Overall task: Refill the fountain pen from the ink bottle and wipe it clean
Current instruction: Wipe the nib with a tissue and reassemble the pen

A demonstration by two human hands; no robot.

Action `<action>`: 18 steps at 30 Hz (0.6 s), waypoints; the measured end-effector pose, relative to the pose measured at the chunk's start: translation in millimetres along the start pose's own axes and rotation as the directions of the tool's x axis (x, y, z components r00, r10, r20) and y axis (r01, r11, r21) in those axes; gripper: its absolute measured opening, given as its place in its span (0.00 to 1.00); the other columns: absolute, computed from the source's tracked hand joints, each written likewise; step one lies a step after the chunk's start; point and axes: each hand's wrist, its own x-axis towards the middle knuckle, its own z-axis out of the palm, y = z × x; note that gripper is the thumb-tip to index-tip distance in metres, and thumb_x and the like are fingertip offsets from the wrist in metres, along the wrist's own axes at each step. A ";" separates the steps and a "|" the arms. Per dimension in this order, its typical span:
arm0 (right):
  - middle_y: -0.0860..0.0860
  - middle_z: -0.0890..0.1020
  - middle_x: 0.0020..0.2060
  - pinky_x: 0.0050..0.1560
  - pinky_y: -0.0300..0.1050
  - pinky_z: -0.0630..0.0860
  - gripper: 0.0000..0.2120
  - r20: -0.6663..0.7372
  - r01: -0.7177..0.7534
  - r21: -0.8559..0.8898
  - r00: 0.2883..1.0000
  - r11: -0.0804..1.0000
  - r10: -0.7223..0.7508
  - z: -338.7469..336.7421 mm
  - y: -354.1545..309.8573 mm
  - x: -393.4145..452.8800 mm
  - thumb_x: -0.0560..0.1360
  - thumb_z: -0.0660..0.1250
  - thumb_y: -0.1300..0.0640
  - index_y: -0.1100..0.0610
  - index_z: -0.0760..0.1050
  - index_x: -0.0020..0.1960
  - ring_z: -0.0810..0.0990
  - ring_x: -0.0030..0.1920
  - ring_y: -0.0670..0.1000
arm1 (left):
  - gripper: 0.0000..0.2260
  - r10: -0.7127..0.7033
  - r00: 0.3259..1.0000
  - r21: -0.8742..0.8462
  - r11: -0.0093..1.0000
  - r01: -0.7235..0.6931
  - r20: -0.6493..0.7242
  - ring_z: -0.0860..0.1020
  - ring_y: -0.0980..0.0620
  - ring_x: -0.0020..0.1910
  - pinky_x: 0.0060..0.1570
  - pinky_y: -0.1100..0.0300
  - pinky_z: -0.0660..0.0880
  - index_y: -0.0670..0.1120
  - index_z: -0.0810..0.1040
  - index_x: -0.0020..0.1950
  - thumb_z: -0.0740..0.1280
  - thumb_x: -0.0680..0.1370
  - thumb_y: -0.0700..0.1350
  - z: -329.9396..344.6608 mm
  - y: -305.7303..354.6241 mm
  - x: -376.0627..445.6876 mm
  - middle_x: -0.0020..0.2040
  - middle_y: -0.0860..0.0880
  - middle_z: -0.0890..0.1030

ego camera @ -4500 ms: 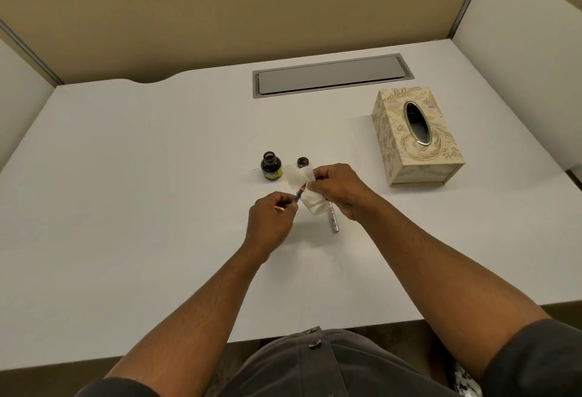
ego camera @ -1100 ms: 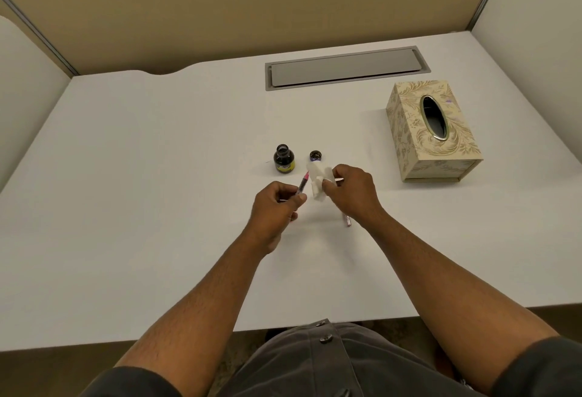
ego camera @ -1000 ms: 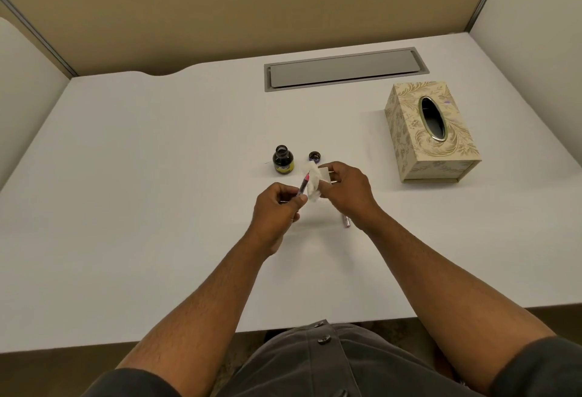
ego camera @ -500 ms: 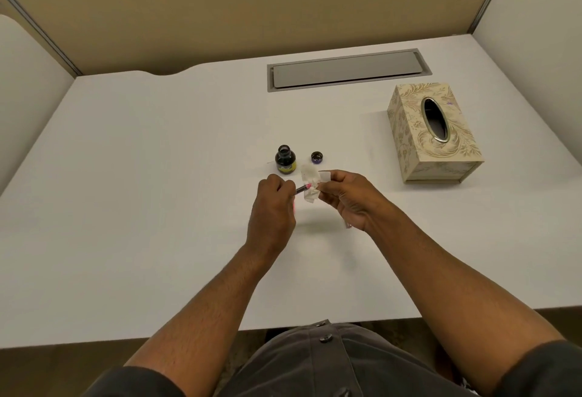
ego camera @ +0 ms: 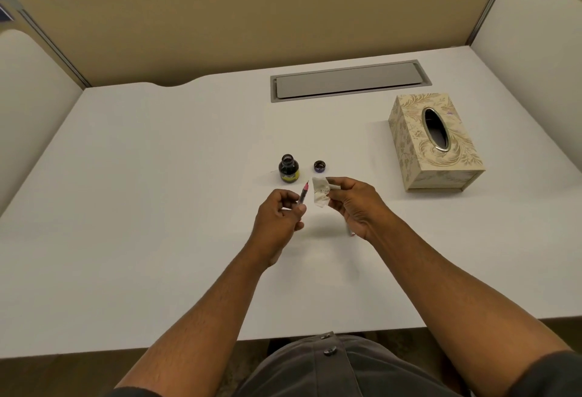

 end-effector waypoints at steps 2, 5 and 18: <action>0.55 0.84 0.44 0.47 0.41 0.80 0.14 0.032 -0.010 0.023 0.999 1.000 0.009 3.0 2.1 -1.0 0.74 0.63 0.76 0.60 0.81 0.47 0.82 0.45 0.52 | 0.05 -0.025 1.000 -0.029 0.999 0.025 0.015 0.75 0.50 0.41 0.43 0.58 0.78 0.46 0.76 0.50 0.67 0.77 0.37 0.6 -1.0 -0.7 0.45 0.46 0.76; 0.54 0.85 0.45 0.41 0.37 0.79 0.15 0.078 -0.016 0.028 0.997 0.999 0.014 7.0 2.6 -3.4 0.74 0.62 0.76 0.61 0.81 0.51 0.82 0.44 0.49 | 0.04 -0.040 0.999 -0.092 0.995 0.043 0.030 0.75 0.49 0.42 0.44 0.56 0.78 0.45 0.76 0.52 0.66 0.78 0.38 -0.5 -2.2 -0.4 0.46 0.43 0.76; 0.59 0.84 0.53 0.56 0.40 0.79 0.13 0.265 0.021 -0.069 0.964 0.997 -0.002 6.3 1.5 -12.1 0.75 0.68 0.69 0.67 0.77 0.59 0.83 0.53 0.53 | 0.03 0.090 0.994 0.222 0.972 -0.073 -0.067 0.77 0.54 0.35 0.40 0.54 0.77 0.49 0.76 0.47 0.67 0.78 0.41 -5.5 -4.9 -5.5 0.39 0.49 0.80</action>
